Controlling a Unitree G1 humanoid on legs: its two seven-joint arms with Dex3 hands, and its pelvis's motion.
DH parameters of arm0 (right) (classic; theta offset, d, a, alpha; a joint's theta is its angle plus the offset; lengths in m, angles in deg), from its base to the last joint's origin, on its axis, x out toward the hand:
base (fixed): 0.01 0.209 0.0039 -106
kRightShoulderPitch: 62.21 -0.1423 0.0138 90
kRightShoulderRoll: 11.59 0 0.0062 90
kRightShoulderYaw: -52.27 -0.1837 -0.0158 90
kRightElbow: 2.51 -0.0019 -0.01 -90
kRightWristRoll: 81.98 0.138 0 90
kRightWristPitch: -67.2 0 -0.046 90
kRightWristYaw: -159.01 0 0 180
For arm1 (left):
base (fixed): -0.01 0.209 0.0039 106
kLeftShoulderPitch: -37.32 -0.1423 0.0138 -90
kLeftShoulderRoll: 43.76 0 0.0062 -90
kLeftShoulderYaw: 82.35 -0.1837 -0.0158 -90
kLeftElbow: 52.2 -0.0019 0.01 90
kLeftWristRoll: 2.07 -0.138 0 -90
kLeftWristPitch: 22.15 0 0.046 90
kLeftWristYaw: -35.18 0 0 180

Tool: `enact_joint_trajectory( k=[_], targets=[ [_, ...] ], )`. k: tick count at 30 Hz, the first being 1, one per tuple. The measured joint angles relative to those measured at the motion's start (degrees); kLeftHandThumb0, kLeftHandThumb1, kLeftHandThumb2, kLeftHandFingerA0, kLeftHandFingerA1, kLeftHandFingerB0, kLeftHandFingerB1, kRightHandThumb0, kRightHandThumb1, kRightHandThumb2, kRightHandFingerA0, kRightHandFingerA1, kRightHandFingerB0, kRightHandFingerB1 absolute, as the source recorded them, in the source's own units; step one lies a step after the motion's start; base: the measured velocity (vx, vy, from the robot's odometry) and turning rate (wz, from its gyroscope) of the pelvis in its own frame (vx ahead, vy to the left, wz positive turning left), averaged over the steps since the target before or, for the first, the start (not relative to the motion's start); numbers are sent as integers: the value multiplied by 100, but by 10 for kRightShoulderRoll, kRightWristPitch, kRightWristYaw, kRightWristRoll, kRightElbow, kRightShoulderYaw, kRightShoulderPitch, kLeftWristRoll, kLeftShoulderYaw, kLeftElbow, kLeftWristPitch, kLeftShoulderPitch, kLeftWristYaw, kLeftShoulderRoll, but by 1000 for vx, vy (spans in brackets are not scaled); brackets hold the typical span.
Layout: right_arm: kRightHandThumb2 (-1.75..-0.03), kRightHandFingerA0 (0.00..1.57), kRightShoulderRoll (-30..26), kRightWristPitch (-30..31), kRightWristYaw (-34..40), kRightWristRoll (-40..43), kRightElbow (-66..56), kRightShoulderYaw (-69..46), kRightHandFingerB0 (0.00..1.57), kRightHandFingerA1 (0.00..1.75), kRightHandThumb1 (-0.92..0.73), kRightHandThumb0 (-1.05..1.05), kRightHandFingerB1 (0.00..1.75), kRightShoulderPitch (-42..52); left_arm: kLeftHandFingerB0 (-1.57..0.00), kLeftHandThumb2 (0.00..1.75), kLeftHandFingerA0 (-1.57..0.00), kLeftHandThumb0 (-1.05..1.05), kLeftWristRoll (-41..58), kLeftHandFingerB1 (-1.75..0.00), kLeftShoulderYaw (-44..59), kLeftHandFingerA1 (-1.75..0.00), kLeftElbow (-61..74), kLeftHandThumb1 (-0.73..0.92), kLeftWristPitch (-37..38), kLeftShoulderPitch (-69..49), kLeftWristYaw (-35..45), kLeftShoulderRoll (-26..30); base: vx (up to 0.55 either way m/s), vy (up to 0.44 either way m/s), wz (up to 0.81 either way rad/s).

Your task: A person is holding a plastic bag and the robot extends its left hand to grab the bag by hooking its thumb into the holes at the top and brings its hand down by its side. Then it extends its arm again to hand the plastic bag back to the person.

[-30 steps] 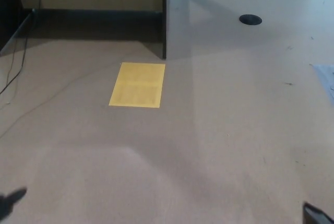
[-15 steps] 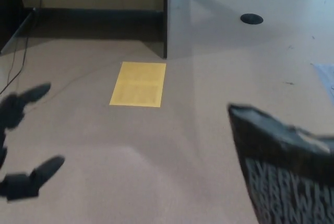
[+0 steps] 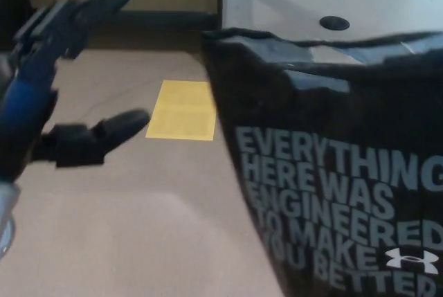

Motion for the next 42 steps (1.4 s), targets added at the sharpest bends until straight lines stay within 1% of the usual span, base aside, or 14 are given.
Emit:
enact_joint_trajectory(
  k=[18, 19, 25, 26, 27, 29, 30, 32, 33, 35, 36, 37, 38, 42],
  targets=[
    [-61, 68, -1, -2, 0, 0, 1, -1, 54, 49, -71, -36, 41, 3, -6, 86, -7, -28, -65, -49, -116, -51, 35, 27, -149, 187, 35, -73, 0, 0, 0],
    [-61, 68, -1, -2, 0, 0, -1, -1, 55, 49, -71, -35, 41, 4, -19, 55, -21, -53, -71, -27, -126, -32, 36, 48, -160, 194, 38, -77, 0, 0, 0],
    [-62, 72, -1, -2, 0, 0, -5, -1, 55, 51, -71, -35, 42, 7, -17, 55, -18, -53, -96, -27, -157, -33, 54, 48, -197, 195, 57, -88, 0, 0, 0],
    [-62, 70, -1, -2, 0, 0, -4, -1, 54, 50, -71, -36, 41, 7, 0, 86, -2, -31, -98, -47, -159, -49, 58, 29, -201, 193, 60, -88, 0, 0, 0],
    [-60, 68, -1, -2, 0, 0, -4, -1, 53, 47, -72, -36, 40, 7, 0, 87, -2, -31, -101, -47, -161, -49, 62, 30, -205, 190, 63, -88, 0, 0, 0],
    [-60, 67, -3, -2, -1, -1, -4, 0, 53, 47, -71, -37, 40, 7, 0, 87, -3, -30, -105, -47, -162, -50, 65, 30, -212, 188, 68, -87, 0, 0, 0],
    [-83, 63, -4, -2, -1, -1, -4, 0, 49, 60, -60, -42, 52, 7, 0, 86, -2, -30, -106, -47, -161, -50, 65, 30, -215, 187, 70, -88, 0, 0, 0],
    [-82, 61, -5, -2, -1, -1, -4, 0, 49, 58, -60, -42, 52, 7, -1, 86, -3, -30, -107, -47, -158, -50, 65, 29, -218, 187, 73, -88, 0, 0, 0],
    [-82, 62, -5, -2, -1, -1, -4, 0, 50, 59, -60, -41, 52, 8, -17, 56, -19, -54, -107, -27, -156, -34, 65, 50, -219, 188, 73, -88, 0, 0, 0],
    [-82, 61, -5, -3, -1, -1, -4, 0, 49, 58, -60, -40, 52, 9, -17, 56, -19, -54, -107, -27, -148, -34, 65, 51, -221, 188, 74, -88, 0, 0, 0],
    [-61, 67, -5, -3, -1, 0, -3, 0, 54, 48, -72, -34, 41, 10, -16, 56, -21, -55, -106, -27, -143, -33, 65, 51, -222, 188, 74, -87, 0, 0, 0],
    [-61, 67, -5, -4, -1, 0, -2, 0, 54, 48, -72, -34, 41, 10, -16, 56, -21, -55, -106, -27, -139, -33, 64, 51, -223, 189, 75, -87, 0, 0, 0],
    [-61, 67, -5, -5, -1, 0, -2, 0, 54, 48, -72, -34, 41, 11, -11, 71, -18, -61, -106, -35, -136, -41, 65, 43, -224, 190, 75, -87, 0, 0, 0],
    [-60, 70, -5, -6, -1, -1, -3, 0, 56, 49, -71, -36, 41, 14, -11, 69, -16, -57, -105, -34, -116, -40, 72, 44, -227, 196, 76, -88, 0, 0, 0]
  ],
)
